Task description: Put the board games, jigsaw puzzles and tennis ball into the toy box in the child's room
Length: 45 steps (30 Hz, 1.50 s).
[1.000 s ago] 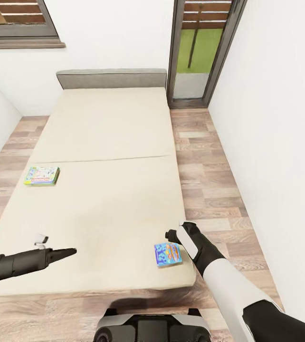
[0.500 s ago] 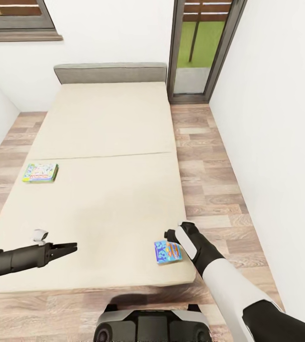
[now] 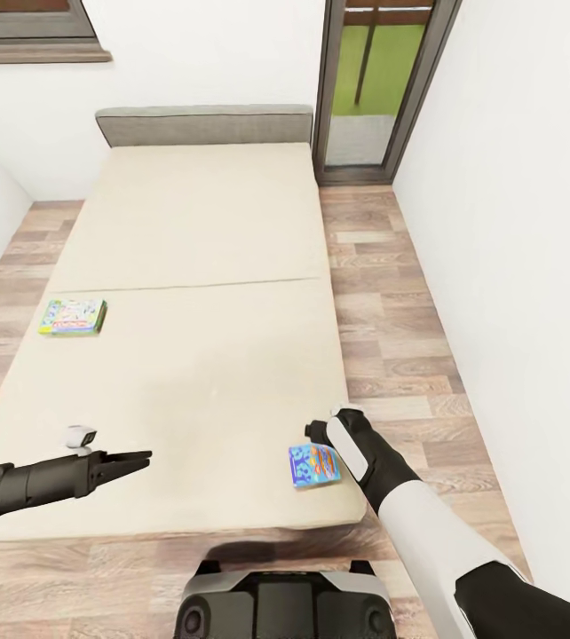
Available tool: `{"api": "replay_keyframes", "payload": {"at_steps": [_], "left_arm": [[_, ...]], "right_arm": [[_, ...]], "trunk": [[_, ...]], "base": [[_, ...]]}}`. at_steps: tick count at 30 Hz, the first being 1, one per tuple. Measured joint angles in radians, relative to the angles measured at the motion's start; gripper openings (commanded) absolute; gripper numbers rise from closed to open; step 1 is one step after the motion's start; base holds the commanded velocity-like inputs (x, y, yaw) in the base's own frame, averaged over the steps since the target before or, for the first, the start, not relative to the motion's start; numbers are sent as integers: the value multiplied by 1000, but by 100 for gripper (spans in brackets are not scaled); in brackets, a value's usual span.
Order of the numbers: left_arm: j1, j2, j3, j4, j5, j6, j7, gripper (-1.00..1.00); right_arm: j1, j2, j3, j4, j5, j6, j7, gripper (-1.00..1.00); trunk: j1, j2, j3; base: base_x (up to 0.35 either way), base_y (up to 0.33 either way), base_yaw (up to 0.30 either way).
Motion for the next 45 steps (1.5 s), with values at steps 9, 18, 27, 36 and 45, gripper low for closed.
{"api": "replay_keyframes", "payload": {"at_steps": [9,18,27,36,45], "left_arm": [[0,0,-5,-1,21,1,0,100],[0,-1,-10,-1,25,1,0,100],[0,-2,-10,-1,26,1,0,100],[0,-2,-8,-1,26,1,0,100],[0,-2,-10,-1,26,1,0,100]], "right_arm": [[-6,0,0,-8,0,-3,0,100],[-28,0,0,-7,0,-7,-1,100],[-34,0,0,-6,1,-33,-1,100],[-35,0,0,-5,2,-57,-1,100],[-36,0,0,-3,1,-74,-1,100]], "trunk": [[0,0,-15],[0,0,-30],[0,0,-44],[0,0,-59],[0,0,-74]], "base": [[0,0,0],[0,0,0],[0,0,0],[0,0,0],[0,0,0]]}}
